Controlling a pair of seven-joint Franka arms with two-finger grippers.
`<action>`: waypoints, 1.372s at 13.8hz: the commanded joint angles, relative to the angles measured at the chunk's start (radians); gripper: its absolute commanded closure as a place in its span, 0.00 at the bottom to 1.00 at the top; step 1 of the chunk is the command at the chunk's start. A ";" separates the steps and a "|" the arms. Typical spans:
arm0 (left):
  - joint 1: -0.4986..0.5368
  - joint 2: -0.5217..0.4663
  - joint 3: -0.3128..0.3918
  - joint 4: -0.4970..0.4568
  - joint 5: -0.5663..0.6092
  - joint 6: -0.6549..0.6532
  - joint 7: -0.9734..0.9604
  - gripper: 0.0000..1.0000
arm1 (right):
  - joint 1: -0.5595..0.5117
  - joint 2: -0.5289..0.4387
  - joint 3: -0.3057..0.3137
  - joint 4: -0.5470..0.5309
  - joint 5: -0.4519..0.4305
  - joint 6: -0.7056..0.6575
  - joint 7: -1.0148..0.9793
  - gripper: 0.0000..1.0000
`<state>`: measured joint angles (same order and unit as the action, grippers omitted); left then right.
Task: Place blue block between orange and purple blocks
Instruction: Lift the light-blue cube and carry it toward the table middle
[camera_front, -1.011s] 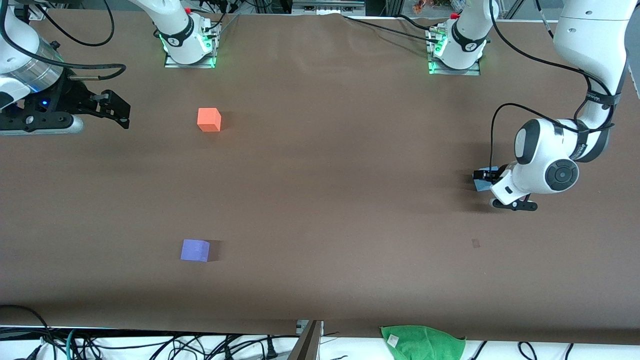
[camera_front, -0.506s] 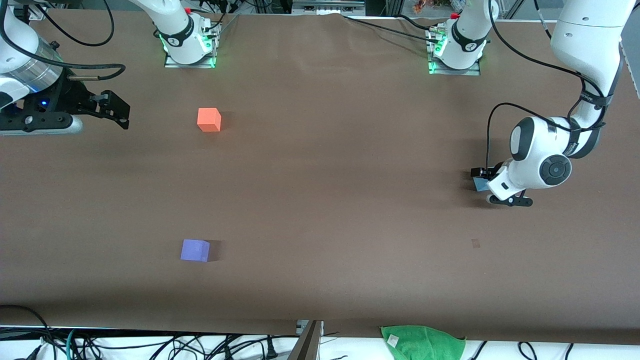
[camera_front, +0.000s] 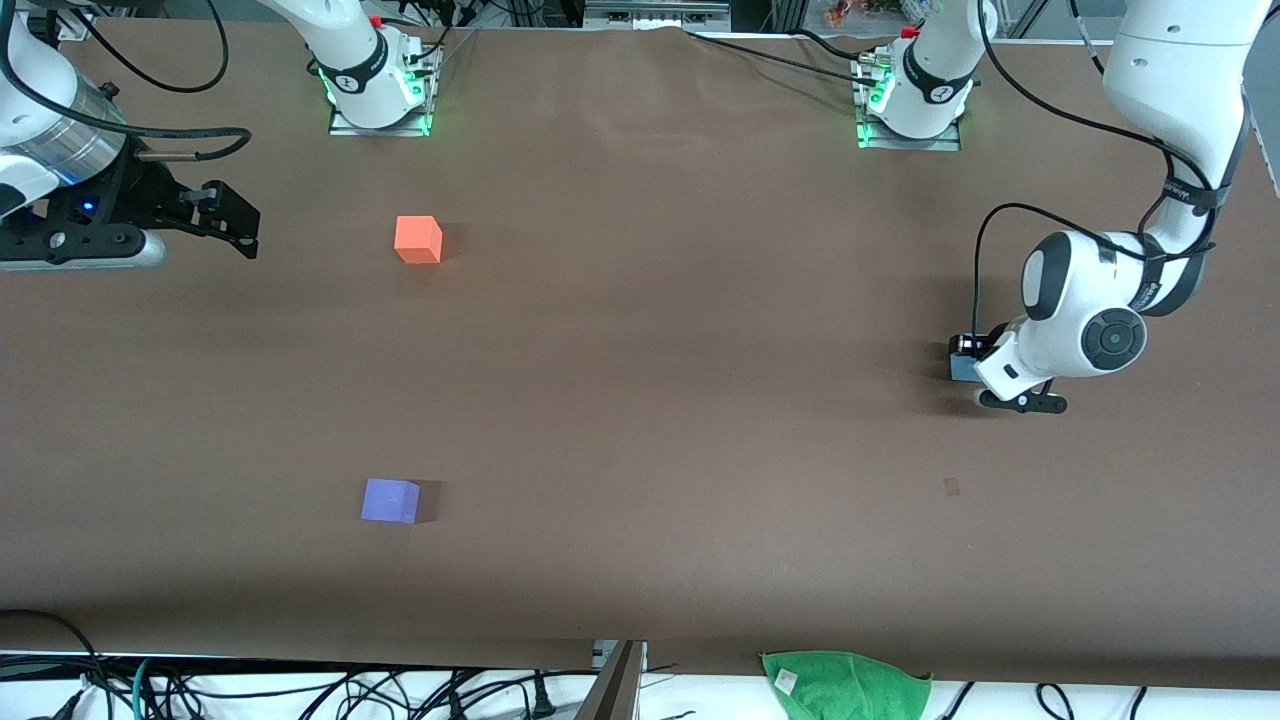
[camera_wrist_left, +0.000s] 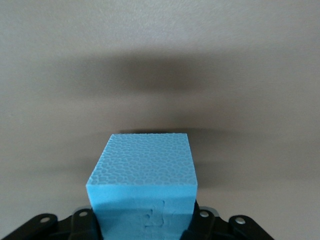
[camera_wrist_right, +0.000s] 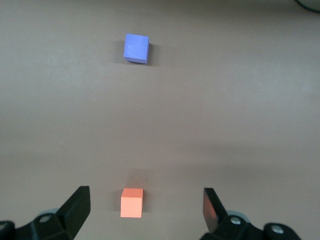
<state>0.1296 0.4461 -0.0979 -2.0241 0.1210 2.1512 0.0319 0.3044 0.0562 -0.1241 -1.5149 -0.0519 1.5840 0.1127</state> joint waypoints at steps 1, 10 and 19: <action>-0.015 -0.070 -0.052 0.085 0.020 -0.190 -0.001 0.93 | -0.001 0.002 -0.003 0.012 0.010 -0.003 0.002 0.00; -0.160 -0.049 -0.310 0.401 -0.018 -0.484 -0.211 0.95 | -0.004 0.004 -0.002 0.012 0.010 -0.003 -0.014 0.00; -0.574 0.380 -0.309 0.740 -0.050 -0.241 -0.723 0.95 | -0.001 0.004 -0.002 0.013 0.012 -0.004 -0.013 0.01</action>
<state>-0.3972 0.7182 -0.4176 -1.3918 0.0866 1.8439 -0.6181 0.3060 0.0590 -0.1224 -1.5149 -0.0519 1.5840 0.1107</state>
